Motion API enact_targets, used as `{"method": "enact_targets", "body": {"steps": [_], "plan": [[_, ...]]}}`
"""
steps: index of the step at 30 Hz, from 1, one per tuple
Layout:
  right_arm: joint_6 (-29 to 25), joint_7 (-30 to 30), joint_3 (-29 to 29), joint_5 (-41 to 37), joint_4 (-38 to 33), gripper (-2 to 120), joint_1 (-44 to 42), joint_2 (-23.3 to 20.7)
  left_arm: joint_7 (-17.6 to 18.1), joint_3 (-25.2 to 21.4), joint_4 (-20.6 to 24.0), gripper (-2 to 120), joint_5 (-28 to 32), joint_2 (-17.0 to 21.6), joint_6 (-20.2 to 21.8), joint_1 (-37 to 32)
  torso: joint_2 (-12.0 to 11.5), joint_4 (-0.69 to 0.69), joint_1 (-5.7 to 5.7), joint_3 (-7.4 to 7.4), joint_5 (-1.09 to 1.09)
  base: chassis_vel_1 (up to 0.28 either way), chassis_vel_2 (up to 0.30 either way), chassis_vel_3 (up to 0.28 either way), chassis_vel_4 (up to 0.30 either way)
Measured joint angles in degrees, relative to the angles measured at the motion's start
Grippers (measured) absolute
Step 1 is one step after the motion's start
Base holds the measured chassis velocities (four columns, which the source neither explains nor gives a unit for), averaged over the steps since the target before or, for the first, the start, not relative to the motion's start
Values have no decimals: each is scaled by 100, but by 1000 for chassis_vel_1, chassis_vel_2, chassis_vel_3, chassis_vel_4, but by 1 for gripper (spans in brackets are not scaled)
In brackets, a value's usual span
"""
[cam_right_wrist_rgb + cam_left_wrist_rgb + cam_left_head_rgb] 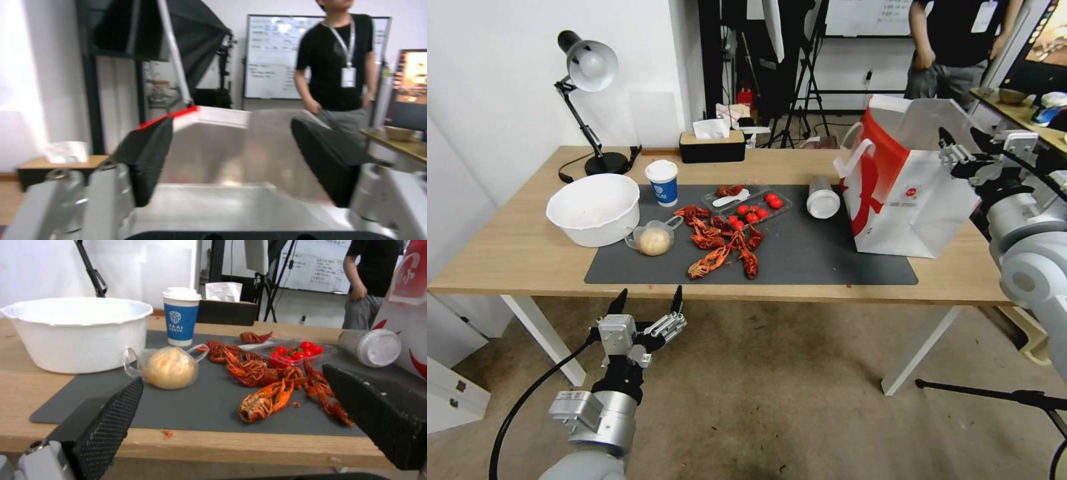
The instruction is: Pick up the trash from the table and place it into the takeout bag.
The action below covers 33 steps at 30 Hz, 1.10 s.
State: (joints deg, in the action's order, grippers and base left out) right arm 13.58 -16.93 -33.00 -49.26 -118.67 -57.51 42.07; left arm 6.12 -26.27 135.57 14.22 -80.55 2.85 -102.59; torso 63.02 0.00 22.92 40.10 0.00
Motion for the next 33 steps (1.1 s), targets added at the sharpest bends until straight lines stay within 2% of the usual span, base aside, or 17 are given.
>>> {"method": "enact_targets", "body": {"steps": [5,7,9,12,15,20,23,24,26,33], "plan": [[-91,73,0,-18,-77,85,-30,38,0,-17,0,100,9,3,-5,8,0,0,0,0,0,0,0,0,0],[-148,100,1,-25,-133,96,-59,71,0,-35,-2,100,18,5,-11,17,0,0,0,0,0,0,0,0,0],[-177,109,3,-27,-170,99,-82,91,-3,-45,-5,100,19,7,-16,19,0,0,0,0,0,0,0,0,0],[-225,121,12,-27,-259,100,-154,134,-9,-60,-11,100,22,13,-23,23,0,1,0,0,0,0,0,0,0],[-398,127,19,88,-625,100,-583,370,-18,-69,-48,100,34,7,-36,38,0,1,0,0,-1,0,0,0,0],[-663,320,-20,421,-800,100,-1132,671,-26,-47,-75,100,28,-25,-59,30,0,1,0,0,0,0,0,0,0],[-967,527,-56,984,-1037,100,-2033,1186,-31,-50,-166,100,25,-32,-126,46,0,-1,0,0,0,0,0,0,0],[-967,527,-56,984,-1037,100,-2033,1186,-31,-50,-166,100,25,-32,-126,46,0,-1,0,0,0,0,0,0,0],[-1337,688,-58,1442,-1093,100,-2647,1551,-44,-19,-197,100,11,-54,-137,61,0,-1,-1,0,0,0,0,0,0],[-1915,897,-28,2073,-1031,100,-3506,2032,-83,-32,-292,100,-2,-28,-172,110,0,0,-1,0,-1,0,0,0,0]]}}
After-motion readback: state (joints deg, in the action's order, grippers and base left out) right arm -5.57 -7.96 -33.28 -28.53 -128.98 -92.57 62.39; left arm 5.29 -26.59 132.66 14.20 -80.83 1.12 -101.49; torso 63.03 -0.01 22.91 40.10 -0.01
